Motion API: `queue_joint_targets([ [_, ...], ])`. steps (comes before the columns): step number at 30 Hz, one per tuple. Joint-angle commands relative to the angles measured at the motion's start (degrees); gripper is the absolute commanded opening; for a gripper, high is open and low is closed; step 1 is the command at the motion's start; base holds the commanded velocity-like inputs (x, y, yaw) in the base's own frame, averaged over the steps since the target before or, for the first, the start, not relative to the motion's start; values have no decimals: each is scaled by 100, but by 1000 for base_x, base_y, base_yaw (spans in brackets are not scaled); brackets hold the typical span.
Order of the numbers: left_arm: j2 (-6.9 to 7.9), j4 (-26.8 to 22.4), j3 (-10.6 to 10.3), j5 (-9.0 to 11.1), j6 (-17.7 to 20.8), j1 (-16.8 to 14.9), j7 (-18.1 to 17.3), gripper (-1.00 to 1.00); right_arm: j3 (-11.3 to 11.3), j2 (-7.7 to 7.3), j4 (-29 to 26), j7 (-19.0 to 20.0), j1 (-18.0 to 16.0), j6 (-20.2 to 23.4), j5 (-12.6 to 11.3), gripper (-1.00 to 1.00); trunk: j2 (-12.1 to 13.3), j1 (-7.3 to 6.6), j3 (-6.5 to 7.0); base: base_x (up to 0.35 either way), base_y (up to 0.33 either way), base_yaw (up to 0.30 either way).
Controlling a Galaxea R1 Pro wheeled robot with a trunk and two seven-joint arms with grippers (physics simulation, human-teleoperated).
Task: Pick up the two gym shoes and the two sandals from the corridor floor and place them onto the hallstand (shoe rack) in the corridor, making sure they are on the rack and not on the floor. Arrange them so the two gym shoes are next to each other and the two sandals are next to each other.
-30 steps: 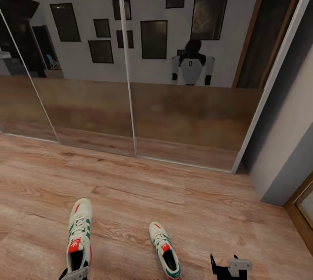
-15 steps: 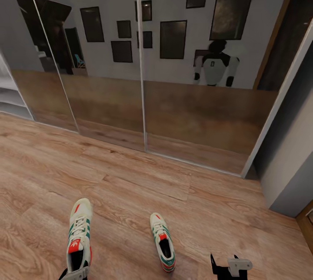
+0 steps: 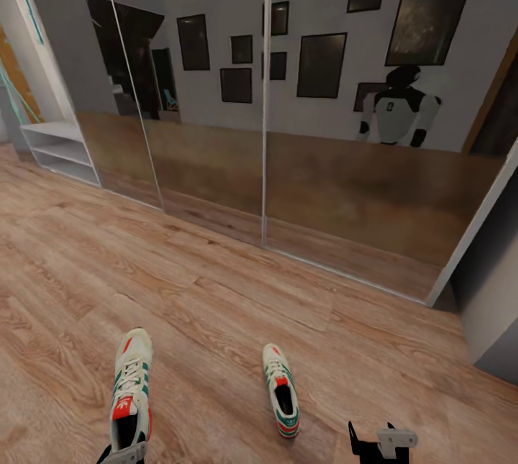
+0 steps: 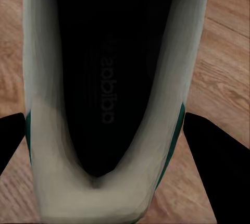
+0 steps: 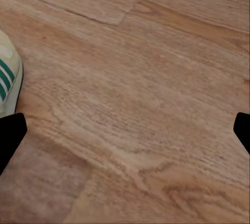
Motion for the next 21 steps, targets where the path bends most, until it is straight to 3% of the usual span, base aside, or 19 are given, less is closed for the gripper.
queue_joint_targets([
  [1, 1, 4, -1, 21, -16, -4, -18, -100, -42, -3, 4, -12, -2, -17, 61, 100, -2, -1, -5, -4, -4, 277],
  [7, 1, 4, -1, 21, -16, -4, -18, -100, -42, -3, 4, -12, -2, -17, 61, 100, -2, -1, -5, -1, -1, 249],
  [21, 1, 4, -1, 21, -16, -4, -18, -100, -42, 10, -5, -12, -2, -17, 61, 100, -2, -1, -5, 0, 0, 12],
])
